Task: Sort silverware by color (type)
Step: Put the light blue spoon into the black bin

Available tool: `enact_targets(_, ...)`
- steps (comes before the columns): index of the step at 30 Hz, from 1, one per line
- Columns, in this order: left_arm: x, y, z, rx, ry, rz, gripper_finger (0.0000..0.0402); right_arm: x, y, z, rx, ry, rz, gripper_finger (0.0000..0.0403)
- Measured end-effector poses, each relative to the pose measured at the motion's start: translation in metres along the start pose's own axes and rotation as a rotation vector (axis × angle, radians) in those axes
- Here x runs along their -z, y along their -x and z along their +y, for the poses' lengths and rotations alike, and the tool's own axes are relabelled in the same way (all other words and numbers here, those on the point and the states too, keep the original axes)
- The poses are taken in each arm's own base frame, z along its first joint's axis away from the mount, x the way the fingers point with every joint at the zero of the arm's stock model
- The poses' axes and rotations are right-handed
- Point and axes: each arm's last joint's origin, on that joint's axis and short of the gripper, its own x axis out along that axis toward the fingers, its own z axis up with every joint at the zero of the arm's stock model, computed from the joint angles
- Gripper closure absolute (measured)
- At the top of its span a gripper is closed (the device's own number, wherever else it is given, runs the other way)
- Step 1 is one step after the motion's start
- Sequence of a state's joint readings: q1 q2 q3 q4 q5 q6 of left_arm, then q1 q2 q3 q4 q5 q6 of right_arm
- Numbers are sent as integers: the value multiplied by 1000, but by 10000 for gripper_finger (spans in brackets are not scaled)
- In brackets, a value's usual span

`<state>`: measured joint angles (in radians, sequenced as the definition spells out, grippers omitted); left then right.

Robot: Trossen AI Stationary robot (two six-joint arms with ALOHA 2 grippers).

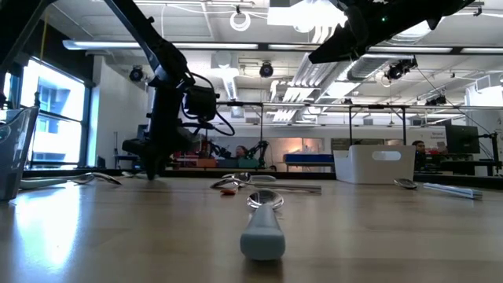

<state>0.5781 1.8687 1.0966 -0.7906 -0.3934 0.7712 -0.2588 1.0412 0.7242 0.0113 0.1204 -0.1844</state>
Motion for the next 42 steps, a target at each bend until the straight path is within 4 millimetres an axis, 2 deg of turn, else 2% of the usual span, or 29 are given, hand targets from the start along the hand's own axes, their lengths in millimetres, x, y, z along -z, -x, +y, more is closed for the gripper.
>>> enact_targets(5,-1,1,-1,-16,-7,10,364,0,0,0,0,0,0,284)
enact_targets(9,-4,4,-4,-49,-48,33,393,0,0,0,0,4,0,284)
enact_targets(14,-9,10,-13,-68,-92,51,401,0,0,0,0,8,0,284)
enact_targets(21,-9,41,-21,-134,-77,-24,400,0,0,0,-1,8,4,284)
enact_targets(24,-4,54,-24,-110,-18,-72,401,0,0,0,-1,8,4,284)
enact_targets(26,1,57,-25,-49,97,-98,400,1,0,0,-2,9,8,284)
enact_targets(30,14,53,-21,47,302,-70,374,1,0,0,-2,9,10,284)
enact_targets(36,27,38,-5,71,518,-49,293,1,0,0,-3,8,11,284)
enact_targets(39,34,30,2,96,591,-26,255,2,0,0,-3,2,16,284)
enact_targets(42,38,24,6,107,607,-8,233,2,0,0,-3,2,16,284)
